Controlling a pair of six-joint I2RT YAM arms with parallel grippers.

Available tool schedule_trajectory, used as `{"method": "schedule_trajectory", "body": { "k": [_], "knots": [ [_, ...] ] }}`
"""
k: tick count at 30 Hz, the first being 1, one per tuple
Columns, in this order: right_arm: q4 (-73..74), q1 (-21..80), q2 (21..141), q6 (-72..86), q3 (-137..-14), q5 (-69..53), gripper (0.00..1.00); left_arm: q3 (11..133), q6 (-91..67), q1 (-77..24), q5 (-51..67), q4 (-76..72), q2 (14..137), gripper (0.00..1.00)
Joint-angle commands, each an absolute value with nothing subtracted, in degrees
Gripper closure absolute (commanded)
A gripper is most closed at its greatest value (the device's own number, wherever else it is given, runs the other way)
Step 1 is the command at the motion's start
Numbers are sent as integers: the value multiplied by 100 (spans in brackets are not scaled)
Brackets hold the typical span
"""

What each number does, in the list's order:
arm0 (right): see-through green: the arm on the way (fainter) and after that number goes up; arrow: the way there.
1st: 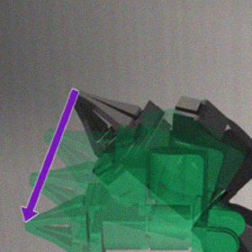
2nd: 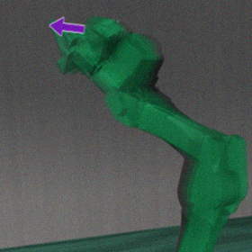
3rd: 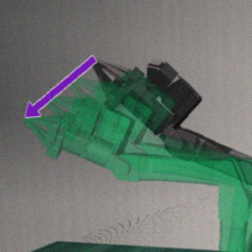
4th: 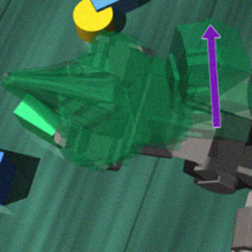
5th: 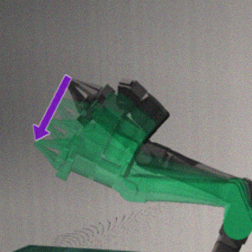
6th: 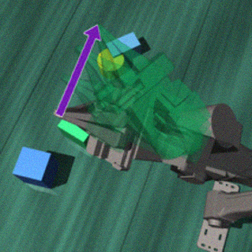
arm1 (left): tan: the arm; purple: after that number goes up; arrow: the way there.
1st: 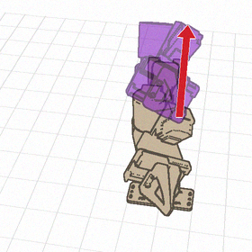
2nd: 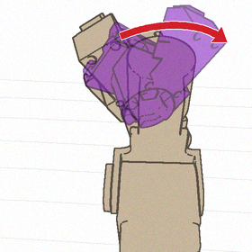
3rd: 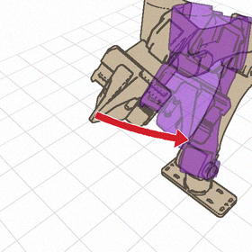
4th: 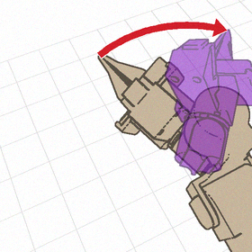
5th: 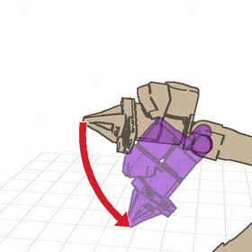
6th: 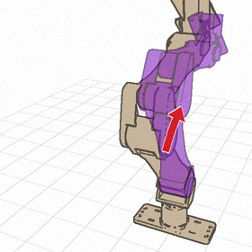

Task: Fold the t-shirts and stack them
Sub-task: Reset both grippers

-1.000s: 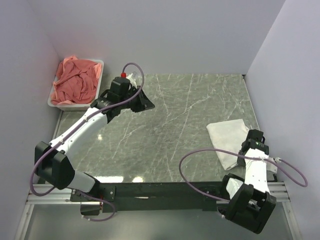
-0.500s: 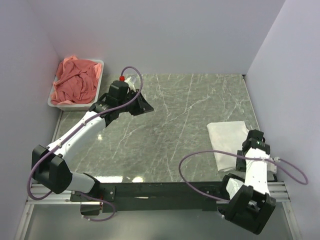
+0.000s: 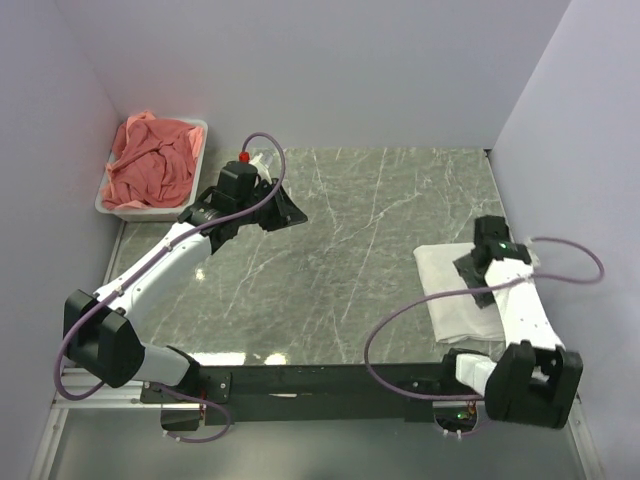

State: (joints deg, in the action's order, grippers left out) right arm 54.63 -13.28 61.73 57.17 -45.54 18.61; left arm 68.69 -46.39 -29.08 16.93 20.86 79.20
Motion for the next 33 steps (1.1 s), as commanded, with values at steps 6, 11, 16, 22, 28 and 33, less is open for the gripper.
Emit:
{"method": "schedule_trajectory", "body": {
  "k": [6,11,16,22,28,33],
  "knots": [
    [3983,113,7672,4659,-5361,2066,17,7145,-4632,-2936,1512,2021,7892,77],
    [3648,167,8507,4509,-5555,1855,17,7312,-4588,-2927,1477,2092,8033,77],
    [3375,158,8911,4456,-5362,1723,17,7383,-4649,-2927,1529,2057,8182,77],
    [3120,27,9070,4360,-5072,1635,18,7330,-4720,-2927,1520,1978,8262,78],
    [2962,-298,8948,4149,-4904,1530,17,7269,-4755,-2927,1477,1960,8235,78],
    [2944,-422,8903,4026,-4878,1538,17,7269,-4781,-2927,1477,1951,8262,77]
  ]
}}
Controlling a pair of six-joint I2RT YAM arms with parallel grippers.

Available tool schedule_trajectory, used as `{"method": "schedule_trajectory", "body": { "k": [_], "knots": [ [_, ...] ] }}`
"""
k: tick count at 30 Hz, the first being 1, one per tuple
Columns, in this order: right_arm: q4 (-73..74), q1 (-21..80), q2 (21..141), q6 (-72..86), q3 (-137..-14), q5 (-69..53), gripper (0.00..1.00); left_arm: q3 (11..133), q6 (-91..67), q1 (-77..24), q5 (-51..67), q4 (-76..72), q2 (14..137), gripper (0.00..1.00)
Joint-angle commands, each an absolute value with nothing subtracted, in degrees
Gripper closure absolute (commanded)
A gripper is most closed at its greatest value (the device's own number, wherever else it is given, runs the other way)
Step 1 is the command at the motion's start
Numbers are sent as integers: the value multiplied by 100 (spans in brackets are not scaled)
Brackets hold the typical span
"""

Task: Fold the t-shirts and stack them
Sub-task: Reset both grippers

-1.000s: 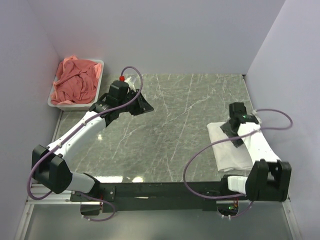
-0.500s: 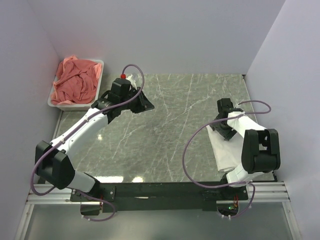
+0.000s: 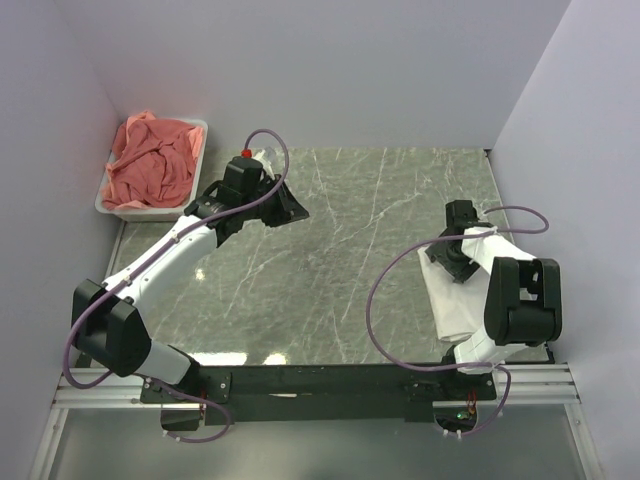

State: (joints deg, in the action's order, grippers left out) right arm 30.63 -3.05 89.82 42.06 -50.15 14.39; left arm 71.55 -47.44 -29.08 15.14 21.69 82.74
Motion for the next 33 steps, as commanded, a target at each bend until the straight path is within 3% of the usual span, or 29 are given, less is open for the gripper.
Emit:
{"method": "schedule_trajectory", "body": {
  "k": [1,15,21,27,33],
  "knots": [
    [2918,-439,8895,3999,-4852,1521,17,7260,-4799,-2927,1468,1934,8253,78],
    [2909,-703,8710,3779,-4781,1512,17,7207,-4860,-2936,1415,1890,8244,78],
    [3444,-598,8043,3718,-5123,1643,16,7294,-4799,-2936,1249,2135,8069,77],
    [4175,200,7104,3639,-6038,1680,14,7128,-4711,-2936,915,2443,7639,75],
    [3640,1692,5717,3683,-5600,1205,11,6769,-4509,-2936,493,2689,7173,74]
  ]
}}
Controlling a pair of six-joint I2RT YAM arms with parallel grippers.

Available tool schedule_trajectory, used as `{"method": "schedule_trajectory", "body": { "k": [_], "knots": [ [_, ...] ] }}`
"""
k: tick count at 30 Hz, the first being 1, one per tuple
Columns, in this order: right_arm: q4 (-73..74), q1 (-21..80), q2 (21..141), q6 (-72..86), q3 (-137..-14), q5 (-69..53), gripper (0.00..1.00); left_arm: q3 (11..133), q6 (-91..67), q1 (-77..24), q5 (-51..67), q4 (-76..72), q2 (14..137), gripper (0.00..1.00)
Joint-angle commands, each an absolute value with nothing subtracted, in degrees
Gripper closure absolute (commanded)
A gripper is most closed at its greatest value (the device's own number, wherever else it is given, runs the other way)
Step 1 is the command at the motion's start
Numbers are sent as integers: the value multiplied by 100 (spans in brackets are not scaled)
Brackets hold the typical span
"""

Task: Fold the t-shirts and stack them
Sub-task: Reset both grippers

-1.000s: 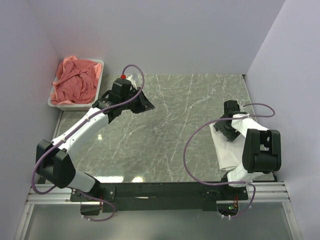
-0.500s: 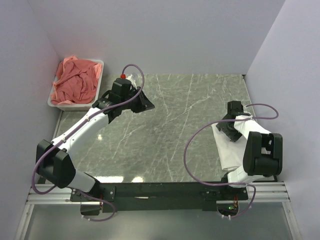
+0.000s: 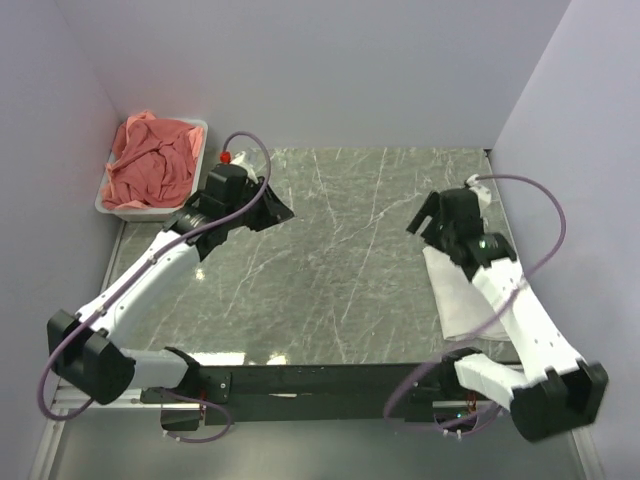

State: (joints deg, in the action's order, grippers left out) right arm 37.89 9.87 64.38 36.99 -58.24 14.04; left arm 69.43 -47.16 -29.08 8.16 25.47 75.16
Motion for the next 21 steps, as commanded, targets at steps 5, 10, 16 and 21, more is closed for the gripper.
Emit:
{"method": "schedule_trajectory", "body": {
  "k": [5,10,16,21],
  "knots": [
    [3102,2557,4511,3788,-4405,703,10,6364,-4430,-2936,360,2663,6804,73],
    [3558,2619,3385,3534,-4008,676,9,5959,-4324,-2944,290,2567,6566,73],
    [3595,2646,3014,3524,-3990,361,9,5687,-4254,-2962,203,2417,6574,75],
    [3314,2654,3339,3524,-3973,300,7,5599,-4254,-2997,255,2224,6504,75]
  ]
}}
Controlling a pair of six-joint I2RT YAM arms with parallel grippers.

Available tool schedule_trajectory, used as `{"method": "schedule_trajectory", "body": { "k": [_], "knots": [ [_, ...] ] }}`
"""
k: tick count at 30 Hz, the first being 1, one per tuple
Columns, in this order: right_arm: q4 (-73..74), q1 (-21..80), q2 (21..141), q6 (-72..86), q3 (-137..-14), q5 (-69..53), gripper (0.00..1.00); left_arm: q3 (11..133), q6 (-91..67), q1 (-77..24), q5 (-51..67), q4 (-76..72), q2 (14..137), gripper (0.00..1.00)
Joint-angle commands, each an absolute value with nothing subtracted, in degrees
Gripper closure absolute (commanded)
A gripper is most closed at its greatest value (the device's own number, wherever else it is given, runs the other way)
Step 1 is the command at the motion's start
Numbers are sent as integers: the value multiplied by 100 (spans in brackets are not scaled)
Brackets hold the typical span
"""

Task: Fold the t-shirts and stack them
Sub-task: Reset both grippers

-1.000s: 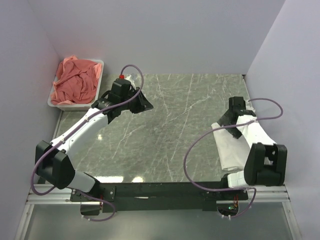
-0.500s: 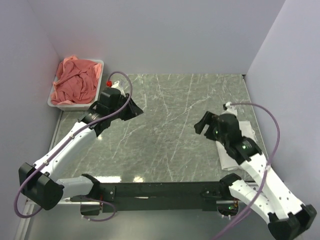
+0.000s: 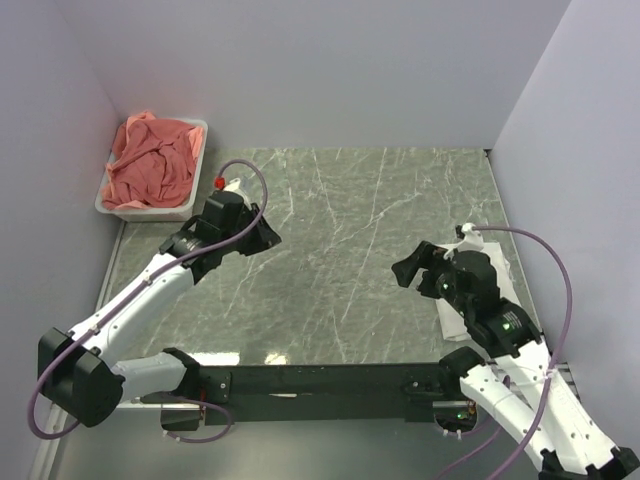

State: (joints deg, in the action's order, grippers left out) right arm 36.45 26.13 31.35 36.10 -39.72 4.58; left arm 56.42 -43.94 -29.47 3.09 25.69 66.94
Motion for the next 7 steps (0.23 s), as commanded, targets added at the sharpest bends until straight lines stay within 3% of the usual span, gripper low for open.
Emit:
{"method": "schedule_trajectory", "body": {
  "k": [1,7],
  "knots": [
    [3183,2654,3401,3542,-3955,255,7,5590,-4237,-3006,177,2232,6478,75],
    [2884,2654,3726,3481,-4008,334,7,5265,-4394,-3006,18,2030,6100,74]
  ]
}}
